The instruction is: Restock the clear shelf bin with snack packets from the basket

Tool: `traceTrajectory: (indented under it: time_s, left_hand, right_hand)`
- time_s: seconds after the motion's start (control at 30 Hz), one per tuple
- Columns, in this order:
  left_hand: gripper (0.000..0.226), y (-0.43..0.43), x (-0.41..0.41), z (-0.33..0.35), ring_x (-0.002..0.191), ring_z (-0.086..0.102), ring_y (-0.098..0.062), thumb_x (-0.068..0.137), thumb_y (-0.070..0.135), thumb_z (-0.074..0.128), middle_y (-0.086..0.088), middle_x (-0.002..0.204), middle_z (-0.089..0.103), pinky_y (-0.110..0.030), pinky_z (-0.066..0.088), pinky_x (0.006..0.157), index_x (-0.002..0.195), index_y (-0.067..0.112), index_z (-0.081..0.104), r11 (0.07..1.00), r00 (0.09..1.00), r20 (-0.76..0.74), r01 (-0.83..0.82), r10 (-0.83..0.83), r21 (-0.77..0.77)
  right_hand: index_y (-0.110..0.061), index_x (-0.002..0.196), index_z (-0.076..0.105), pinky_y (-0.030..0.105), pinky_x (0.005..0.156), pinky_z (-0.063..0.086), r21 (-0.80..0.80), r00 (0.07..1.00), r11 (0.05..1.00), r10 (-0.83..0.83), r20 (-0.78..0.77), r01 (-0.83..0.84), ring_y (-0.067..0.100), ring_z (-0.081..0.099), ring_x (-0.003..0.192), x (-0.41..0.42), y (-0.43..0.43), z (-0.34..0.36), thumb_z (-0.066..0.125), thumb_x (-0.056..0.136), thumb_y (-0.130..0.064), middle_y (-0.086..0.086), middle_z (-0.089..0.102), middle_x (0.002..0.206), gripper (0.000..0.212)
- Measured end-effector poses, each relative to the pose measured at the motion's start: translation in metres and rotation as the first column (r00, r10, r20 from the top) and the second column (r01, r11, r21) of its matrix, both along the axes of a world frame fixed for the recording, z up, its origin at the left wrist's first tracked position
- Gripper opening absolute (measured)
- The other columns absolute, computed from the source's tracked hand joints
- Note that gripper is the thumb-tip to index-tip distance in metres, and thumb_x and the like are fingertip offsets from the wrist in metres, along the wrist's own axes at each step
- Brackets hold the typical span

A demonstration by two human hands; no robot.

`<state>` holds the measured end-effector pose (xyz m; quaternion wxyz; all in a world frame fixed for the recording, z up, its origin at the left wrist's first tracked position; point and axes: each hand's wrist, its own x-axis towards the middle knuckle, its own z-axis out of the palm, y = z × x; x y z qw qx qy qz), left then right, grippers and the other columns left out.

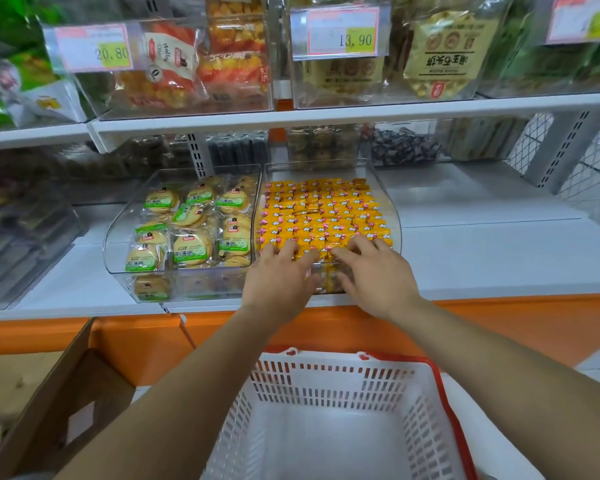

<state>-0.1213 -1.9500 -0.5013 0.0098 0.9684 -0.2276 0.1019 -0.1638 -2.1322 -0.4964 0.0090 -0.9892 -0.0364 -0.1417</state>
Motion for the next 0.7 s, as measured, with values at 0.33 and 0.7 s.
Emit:
traceTrajectory:
  time_s: [0.33, 0.7]
  left_hand:
    - [0.057, -0.003, 0.005, 0.002, 0.152, 0.021, -0.032, 0.105, 0.051, 0.035, -0.004, 0.166, 0.027, -0.05, 0.032, 0.117, 0.159, 0.033, 0.026, 0.993, 0.999, -0.031, 0.039, -0.043, -0.115]
    - [0.062, -0.008, 0.018, 0.013, 0.157, 0.01, -0.031, 0.106, 0.059, 0.021, 0.0, 0.171, 0.012, -0.051, 0.019, 0.123, 0.162, 0.034, 0.017, 0.999, 0.975, -0.219, 0.037, -0.032, 0.019]
  right_hand:
    - [-0.031, 0.152, 0.032, 0.044, 0.113, 0.035, 0.064, 1.0, 0.998, 0.004, -0.029, -0.002, 0.029, 0.034, 0.14, 0.007, -0.012, 0.007, 0.042, 0.097, -0.049, 0.006, 0.039, 0.152, 0.059]
    - [-0.039, 0.157, 0.01, 0.046, 0.123, 0.011, 0.047, 0.971, 0.999, -0.003, -0.238, 0.015, 0.023, 0.008, 0.153, 0.019, -0.009, 0.0, 0.016, 0.1, -0.062, 0.0, 0.01, 0.167, 0.062]
